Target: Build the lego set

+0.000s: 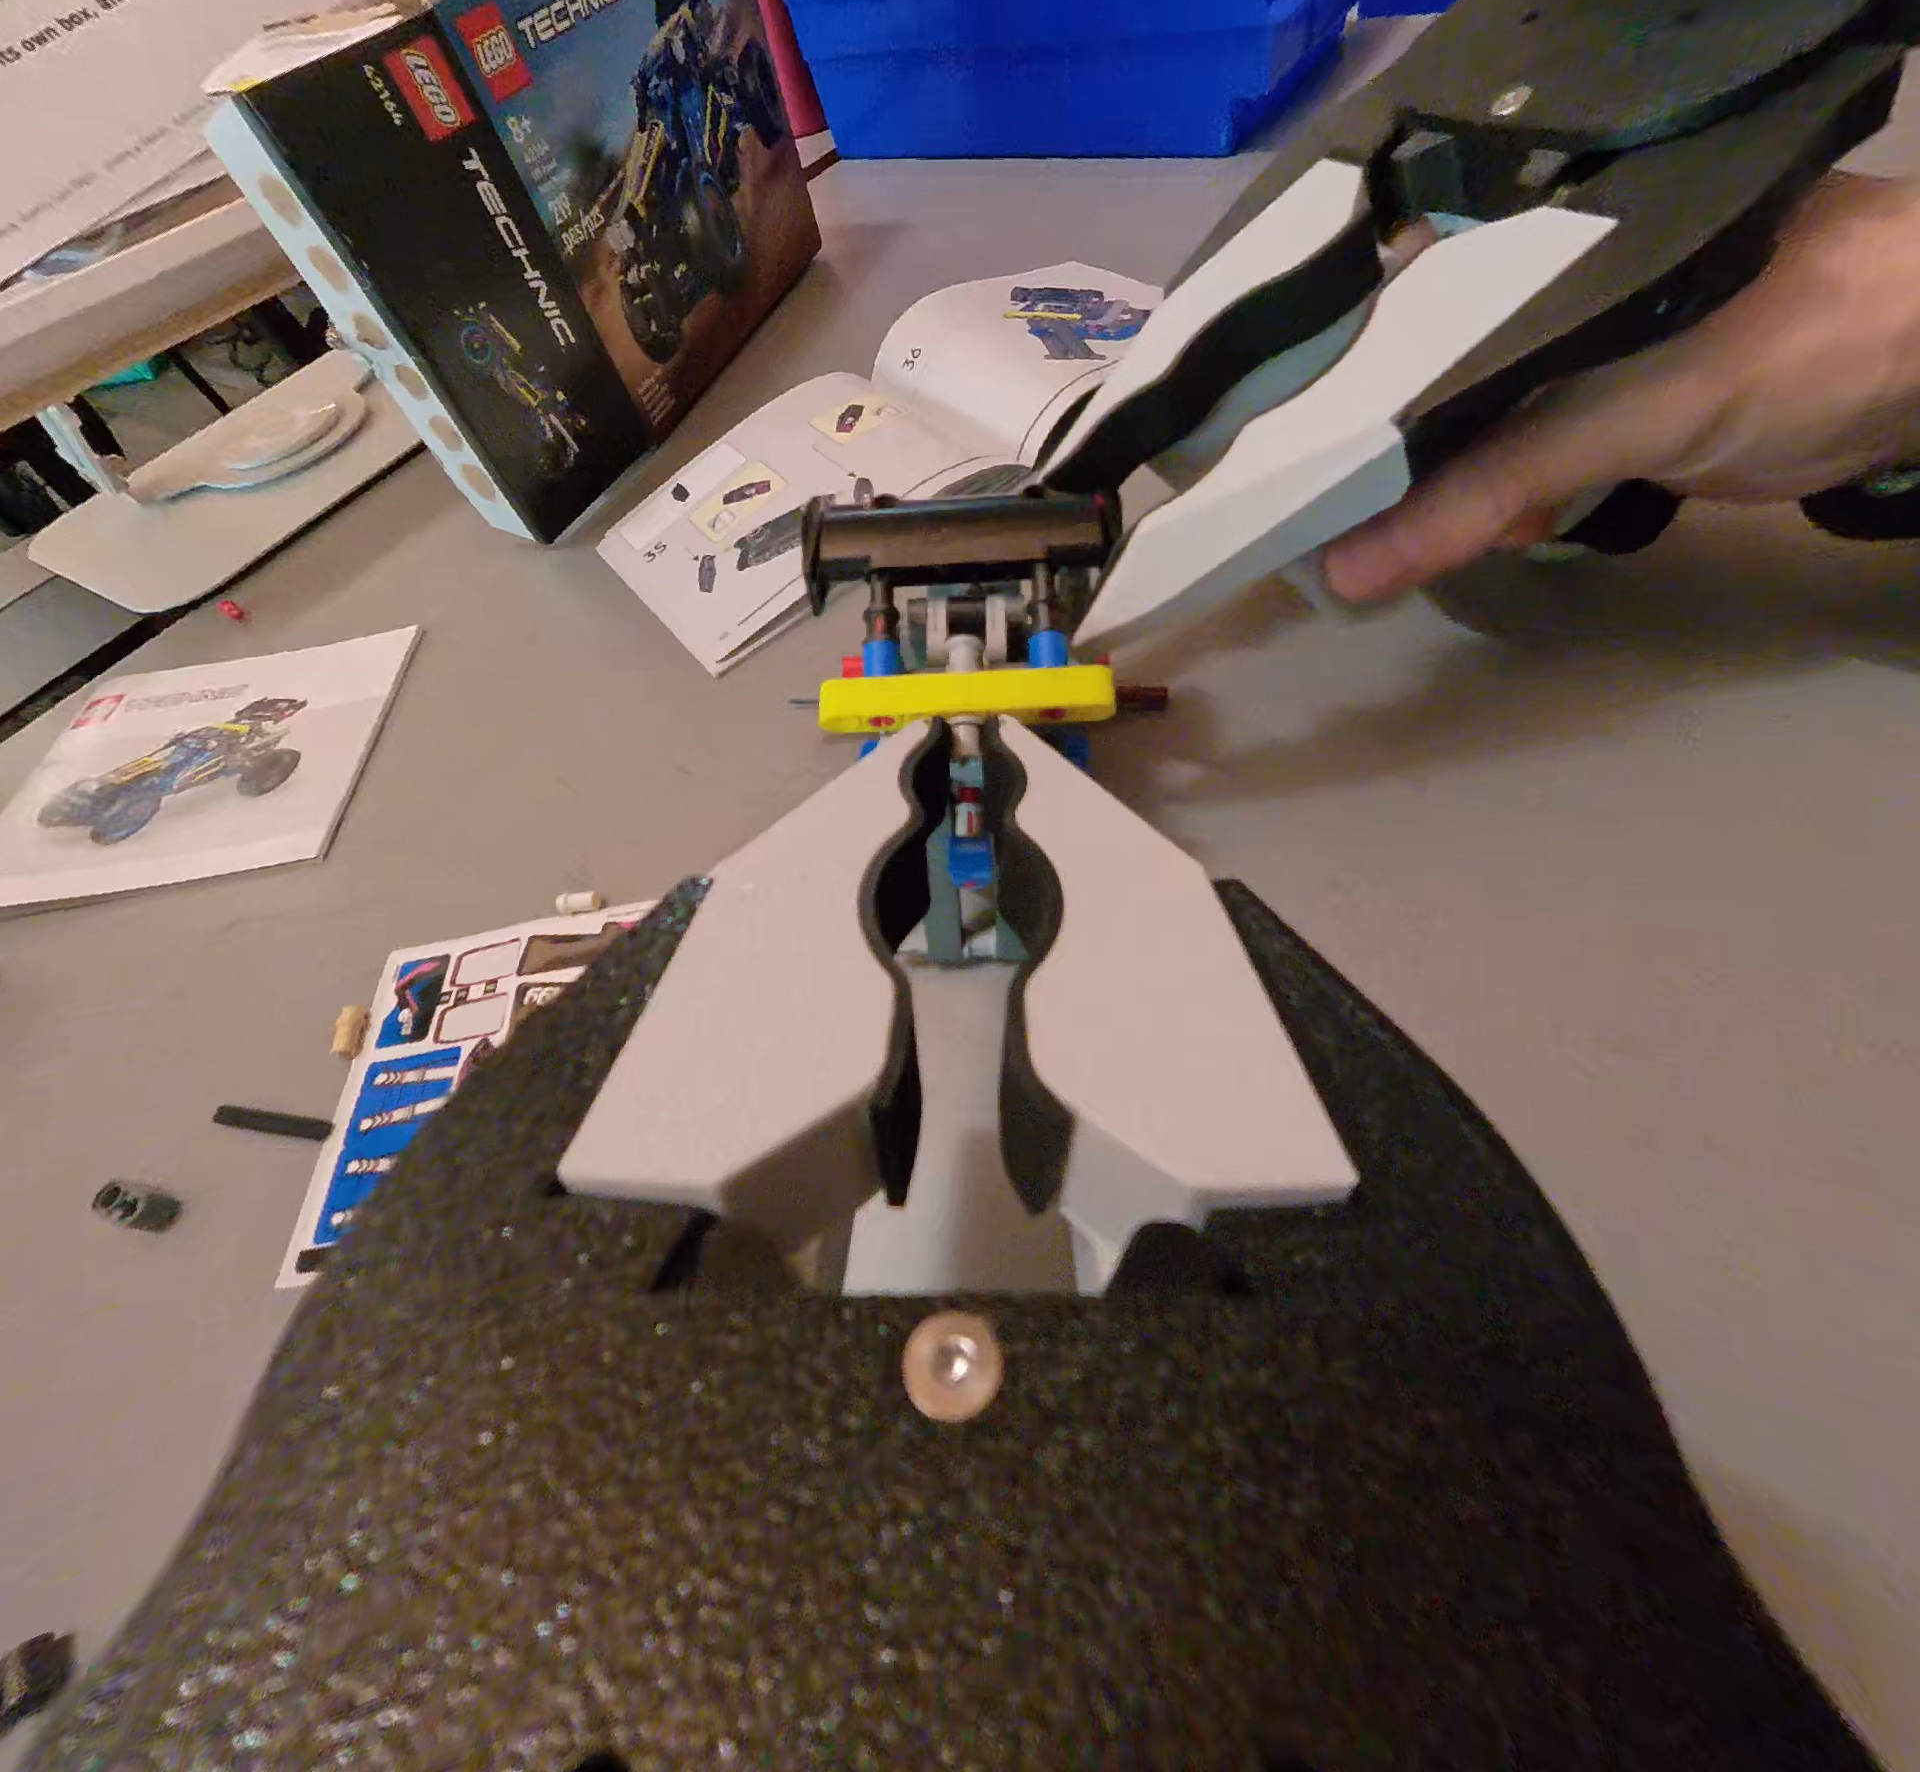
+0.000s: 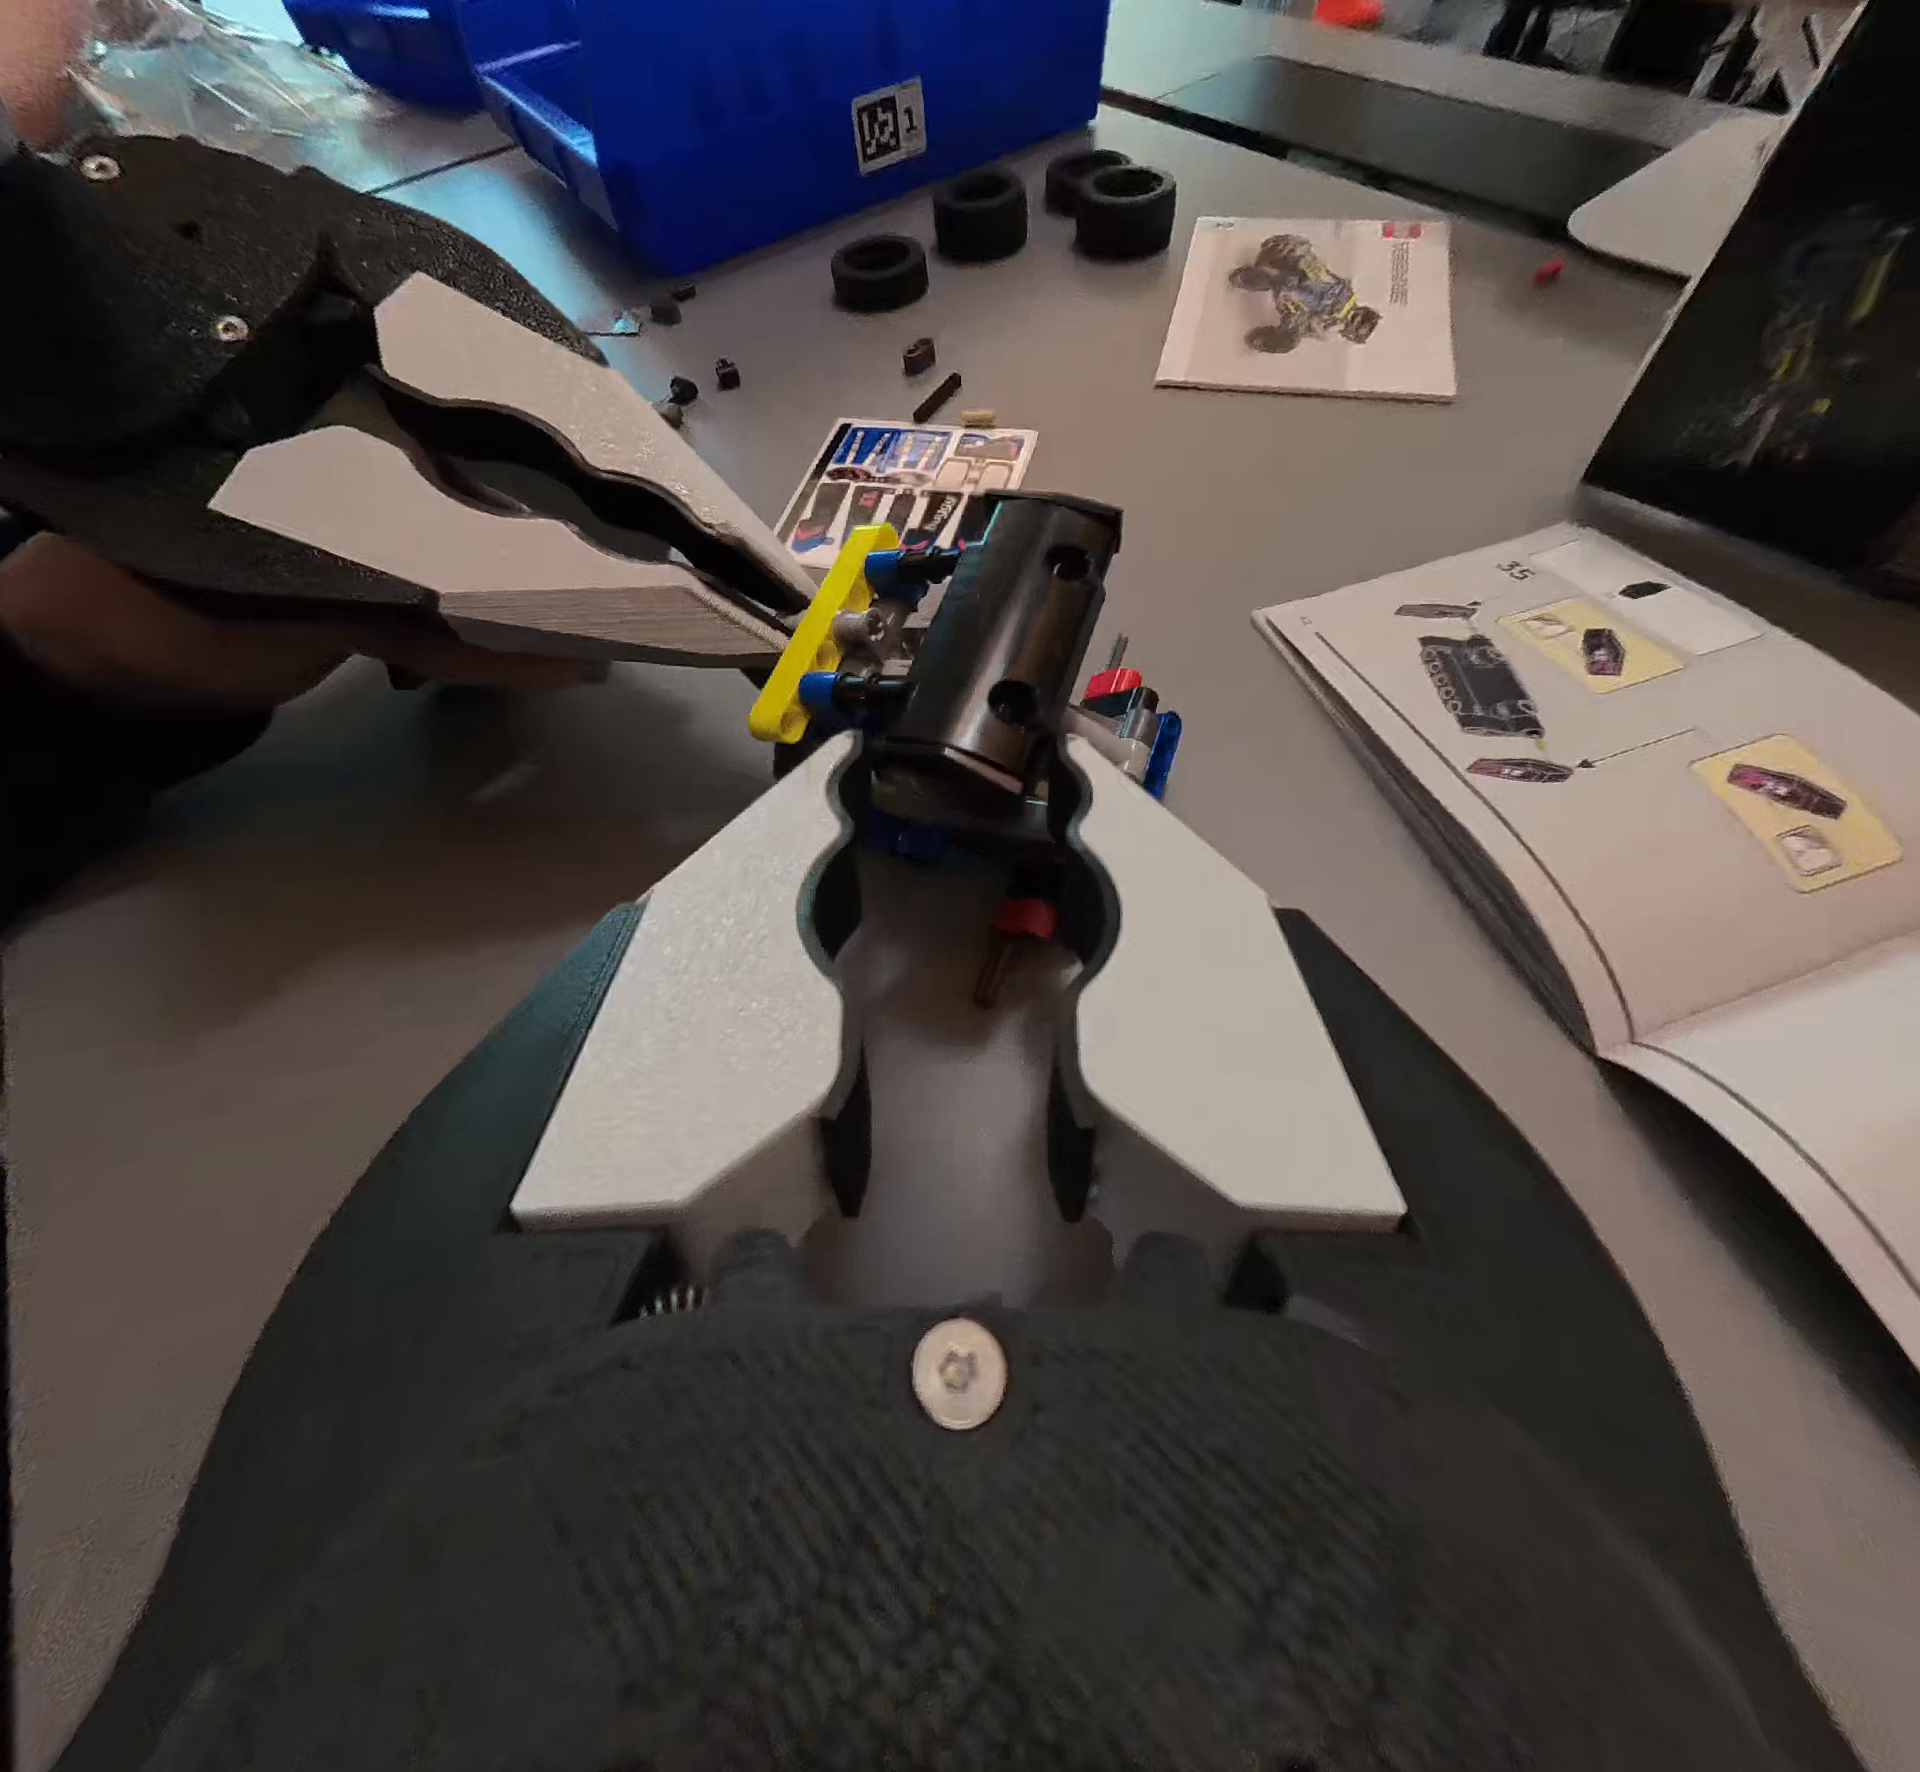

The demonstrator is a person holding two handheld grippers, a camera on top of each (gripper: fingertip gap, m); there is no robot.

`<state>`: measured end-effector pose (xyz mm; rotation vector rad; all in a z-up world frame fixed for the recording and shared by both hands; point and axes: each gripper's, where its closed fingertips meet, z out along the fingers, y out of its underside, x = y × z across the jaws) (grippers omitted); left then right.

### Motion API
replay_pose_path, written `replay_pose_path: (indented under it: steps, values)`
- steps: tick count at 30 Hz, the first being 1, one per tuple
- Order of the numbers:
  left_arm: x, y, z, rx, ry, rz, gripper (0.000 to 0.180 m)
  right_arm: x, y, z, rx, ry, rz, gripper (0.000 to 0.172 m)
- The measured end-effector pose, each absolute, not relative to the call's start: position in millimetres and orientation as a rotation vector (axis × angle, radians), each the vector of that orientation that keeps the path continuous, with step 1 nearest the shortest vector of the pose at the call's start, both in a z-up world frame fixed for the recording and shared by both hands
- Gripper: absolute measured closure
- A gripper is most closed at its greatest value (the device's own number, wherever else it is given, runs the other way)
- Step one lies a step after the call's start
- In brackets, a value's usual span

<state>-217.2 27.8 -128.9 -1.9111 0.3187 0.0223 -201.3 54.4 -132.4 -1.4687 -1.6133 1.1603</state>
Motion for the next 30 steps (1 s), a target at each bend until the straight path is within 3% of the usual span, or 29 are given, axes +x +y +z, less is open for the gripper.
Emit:
replay_pose_path:
  steps: [8, 19, 30]
  values:
    - [-215.5, 30.5, -129.3, -1.915, 0.305, 0.039, 0.177, -201.2, 61.7, -139.3, -1.362, -1.641, 0.898, 0.142]
    - [-206.3, 27.1, -109.8, -1.811, 0.412, 0.167, 0.172, -204.5, 63.9, -135.6, -1.285, -1.645, 0.870, 0.142]
    - [-198.0, 47.1, -127.5, -2.012, 0.379, 0.136, 0.168, -206.9, 64.6, -134.7, -1.289, -1.674, 0.950, 0.140]
